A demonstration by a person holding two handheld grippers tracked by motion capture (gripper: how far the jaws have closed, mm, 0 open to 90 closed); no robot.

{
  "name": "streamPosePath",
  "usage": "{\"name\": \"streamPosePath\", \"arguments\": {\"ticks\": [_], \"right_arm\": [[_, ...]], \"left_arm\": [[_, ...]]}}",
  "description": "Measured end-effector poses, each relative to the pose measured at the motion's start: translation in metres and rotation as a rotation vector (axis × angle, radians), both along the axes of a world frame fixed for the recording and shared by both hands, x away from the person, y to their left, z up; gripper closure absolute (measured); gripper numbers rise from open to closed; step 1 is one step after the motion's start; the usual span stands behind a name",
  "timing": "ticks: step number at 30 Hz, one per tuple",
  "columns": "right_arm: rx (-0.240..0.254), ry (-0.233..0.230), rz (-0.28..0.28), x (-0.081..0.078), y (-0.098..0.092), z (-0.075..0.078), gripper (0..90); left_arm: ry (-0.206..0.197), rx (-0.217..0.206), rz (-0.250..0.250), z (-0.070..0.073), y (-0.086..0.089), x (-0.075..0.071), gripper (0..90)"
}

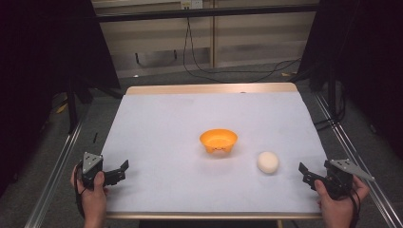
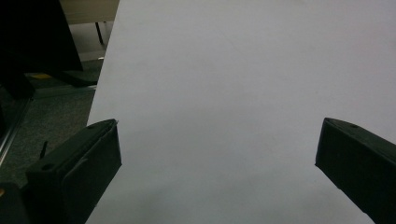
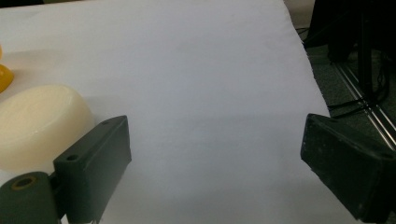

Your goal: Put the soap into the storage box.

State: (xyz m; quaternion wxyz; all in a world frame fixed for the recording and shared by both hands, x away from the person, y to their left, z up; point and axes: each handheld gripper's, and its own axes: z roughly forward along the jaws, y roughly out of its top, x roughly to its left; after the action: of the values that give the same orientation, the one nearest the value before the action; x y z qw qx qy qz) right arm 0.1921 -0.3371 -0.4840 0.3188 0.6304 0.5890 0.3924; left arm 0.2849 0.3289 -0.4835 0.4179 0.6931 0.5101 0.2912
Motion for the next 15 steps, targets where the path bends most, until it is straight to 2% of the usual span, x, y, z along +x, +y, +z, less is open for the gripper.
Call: {"name": "streamPosePath", "arguments": {"ticks": [3,7,8,9,10,12,15], "right_arm": [[0.009,-0.013,0.022,0.0,-0.001,0.001,10.9],[0.047,-0.01,0.064,0.002,-0.001,0.007,13.3],[0.021,0.011,0.092,0.005,0.0,0.012,15.4],[0.021,0.011,0.092,0.005,0.0,0.012,15.4],[-0.002,0.023,0.12,0.008,0.001,0.017,15.8],[-0.012,0.03,0.151,0.011,0.003,0.02,17.5],[-0.087,0.075,0.195,0.017,0.008,0.024,18.4]], "left_arm": [[-0.005,-0.002,-0.004,0.0,0.0,0.0,0.1],[-0.002,-0.001,-0.004,0.0,0.0,0.0,0.1],[0.003,-0.003,-0.003,0.0,0.0,0.0,0.1],[0.003,-0.003,-0.003,0.0,0.0,0.0,0.1],[0.003,-0.006,-0.003,0.0,0.0,0.0,0.1],[0.003,-0.005,-0.004,0.0,0.0,0.0,0.0],[0.001,-0.005,-0.004,0.0,0.0,0.0,0.1]]}}
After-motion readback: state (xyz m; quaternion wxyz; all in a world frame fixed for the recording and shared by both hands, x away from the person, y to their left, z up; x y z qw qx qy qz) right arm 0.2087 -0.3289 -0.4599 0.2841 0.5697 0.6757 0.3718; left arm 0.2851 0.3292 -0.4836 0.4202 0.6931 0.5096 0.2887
